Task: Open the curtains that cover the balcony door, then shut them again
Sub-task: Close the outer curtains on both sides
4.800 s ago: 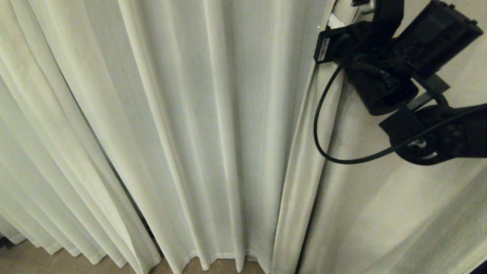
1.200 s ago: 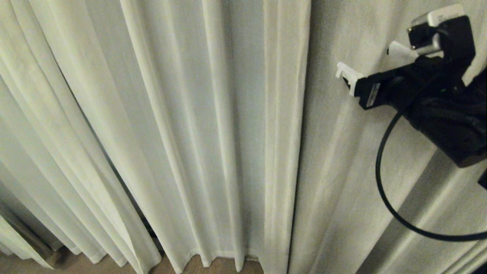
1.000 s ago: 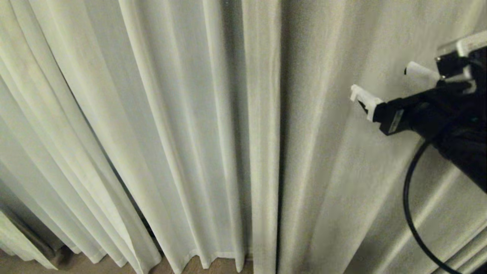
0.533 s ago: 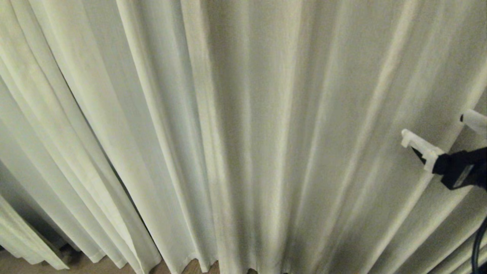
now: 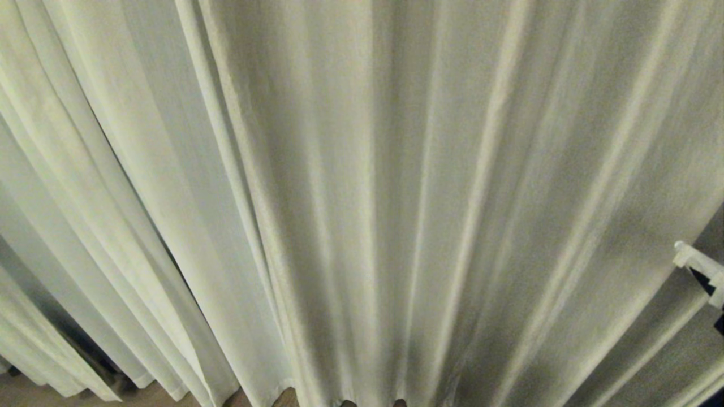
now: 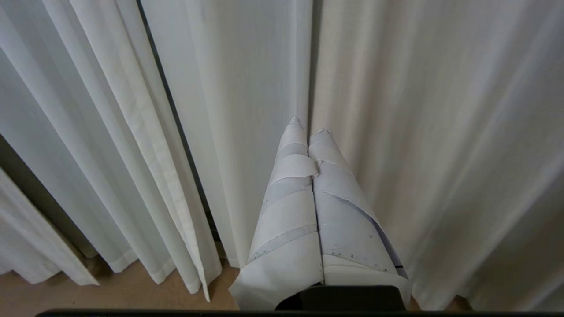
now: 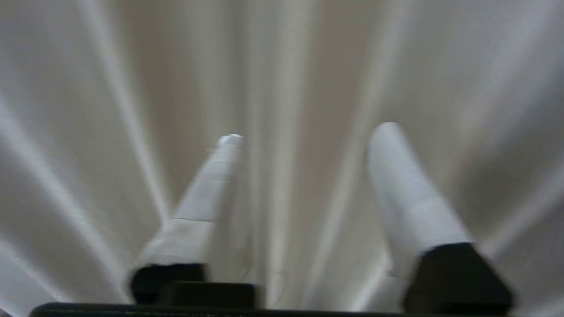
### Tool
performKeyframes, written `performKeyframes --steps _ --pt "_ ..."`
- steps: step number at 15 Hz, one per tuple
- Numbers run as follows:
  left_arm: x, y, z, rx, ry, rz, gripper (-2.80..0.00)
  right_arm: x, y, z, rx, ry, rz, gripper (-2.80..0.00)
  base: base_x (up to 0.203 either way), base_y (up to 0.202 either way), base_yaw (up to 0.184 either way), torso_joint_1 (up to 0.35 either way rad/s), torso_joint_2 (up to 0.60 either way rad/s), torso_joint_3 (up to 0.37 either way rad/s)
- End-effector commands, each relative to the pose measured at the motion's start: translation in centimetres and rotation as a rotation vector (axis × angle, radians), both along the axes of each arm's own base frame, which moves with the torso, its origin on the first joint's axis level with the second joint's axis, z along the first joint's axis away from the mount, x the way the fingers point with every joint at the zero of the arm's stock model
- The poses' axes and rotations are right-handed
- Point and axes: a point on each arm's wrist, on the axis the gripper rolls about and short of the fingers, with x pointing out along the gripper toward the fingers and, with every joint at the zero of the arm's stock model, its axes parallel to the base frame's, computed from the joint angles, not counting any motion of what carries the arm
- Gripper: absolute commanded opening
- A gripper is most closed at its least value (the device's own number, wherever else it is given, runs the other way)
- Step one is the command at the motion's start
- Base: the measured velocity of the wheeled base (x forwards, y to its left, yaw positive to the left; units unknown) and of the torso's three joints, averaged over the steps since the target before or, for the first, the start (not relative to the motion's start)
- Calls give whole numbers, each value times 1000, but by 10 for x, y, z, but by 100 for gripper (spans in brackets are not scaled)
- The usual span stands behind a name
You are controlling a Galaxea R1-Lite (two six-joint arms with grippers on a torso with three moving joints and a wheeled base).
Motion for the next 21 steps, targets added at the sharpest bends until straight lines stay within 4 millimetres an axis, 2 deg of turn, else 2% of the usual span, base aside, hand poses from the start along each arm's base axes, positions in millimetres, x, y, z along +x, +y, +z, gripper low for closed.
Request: performKeyframes --steps 1,3,6,10,16,19,21 --pt "0 0 0 0 -2 0 -280 -7 -9 -13 36 21 -67 -280 0 0 0 0 0 0" --pt "0 0 0 0 0 0 -280 -14 -14 -26 55 49 -108 -280 0 0 0 0 0 0" --pt "0 0 0 0 0 0 -280 -34 -17 -43 61 40 -116 -280 0 0 0 0 0 0" --pt "0 0 0 0 0 0 -280 -54 -20 -55 77 9 -123 -280 0 0 0 0 0 0" --pt "0 0 0 0 -1 0 -280 -82 -24 -80 55 115 -127 -280 0 0 0 0 0 0" --pt "0 0 0 0 0 0 -280 -100 -26 -91 46 82 -81 -280 0 0 0 0 0 0" --pt "0 0 0 0 0 0 -280 -101 -25 -96 23 133 -33 -280 0 0 0 0 0 0"
